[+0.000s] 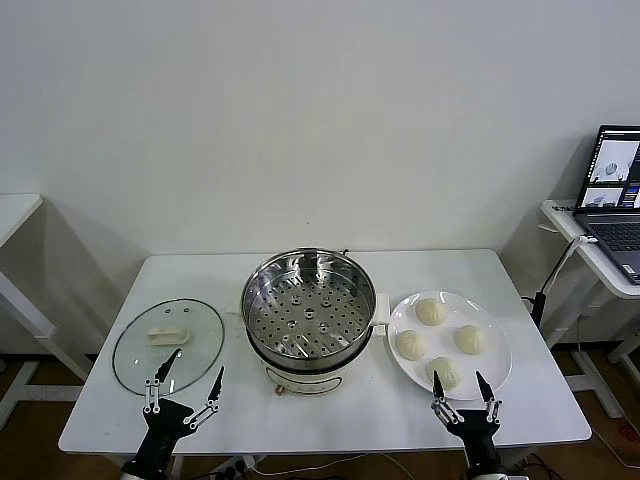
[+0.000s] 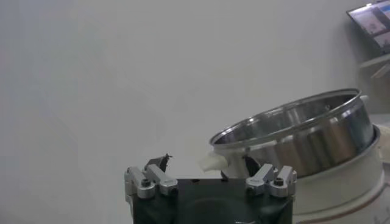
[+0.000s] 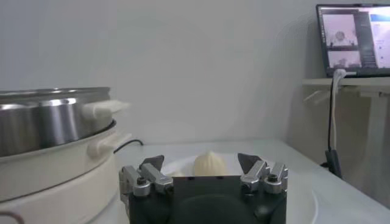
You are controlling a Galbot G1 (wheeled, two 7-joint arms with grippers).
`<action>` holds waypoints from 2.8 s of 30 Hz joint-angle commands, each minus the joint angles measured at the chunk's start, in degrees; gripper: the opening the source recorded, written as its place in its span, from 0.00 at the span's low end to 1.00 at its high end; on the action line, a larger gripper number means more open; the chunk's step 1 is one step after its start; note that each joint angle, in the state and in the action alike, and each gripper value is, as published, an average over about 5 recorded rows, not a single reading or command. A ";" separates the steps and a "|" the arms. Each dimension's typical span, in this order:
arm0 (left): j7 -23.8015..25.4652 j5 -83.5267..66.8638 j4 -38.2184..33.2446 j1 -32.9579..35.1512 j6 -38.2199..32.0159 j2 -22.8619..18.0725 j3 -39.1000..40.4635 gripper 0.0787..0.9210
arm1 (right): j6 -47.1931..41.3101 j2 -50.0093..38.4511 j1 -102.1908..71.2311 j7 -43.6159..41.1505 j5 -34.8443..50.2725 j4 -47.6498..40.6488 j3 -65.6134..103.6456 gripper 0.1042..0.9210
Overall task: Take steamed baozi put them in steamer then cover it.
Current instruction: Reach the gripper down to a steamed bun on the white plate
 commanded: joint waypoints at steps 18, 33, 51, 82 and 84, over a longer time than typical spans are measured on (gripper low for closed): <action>-0.83 0.79 -3.63 2.07 0.02 -0.71 -0.36 0.88 | -19.39 -25.40 70.08 -31.96 21.35 -42.29 -34.92 0.88; -1.48 0.82 -3.62 2.34 0.40 -1.10 -0.06 0.88 | -16.48 -23.48 98.27 -83.83 -9.59 -55.72 -62.53 0.88; -1.86 1.33 -4.37 4.00 0.08 -2.22 -1.28 0.88 | -12.21 -9.18 100.57 -86.34 -29.37 -67.54 -67.89 0.88; -2.15 1.37 -3.81 4.47 -0.66 -2.92 -2.62 0.88 | -9.70 -2.71 96.83 -81.07 -37.30 -73.40 -65.96 0.83; -2.17 1.34 -3.86 4.47 -0.66 -2.91 -2.74 0.88 | -9.66 -2.74 96.76 -81.04 -37.30 -73.29 -66.00 0.80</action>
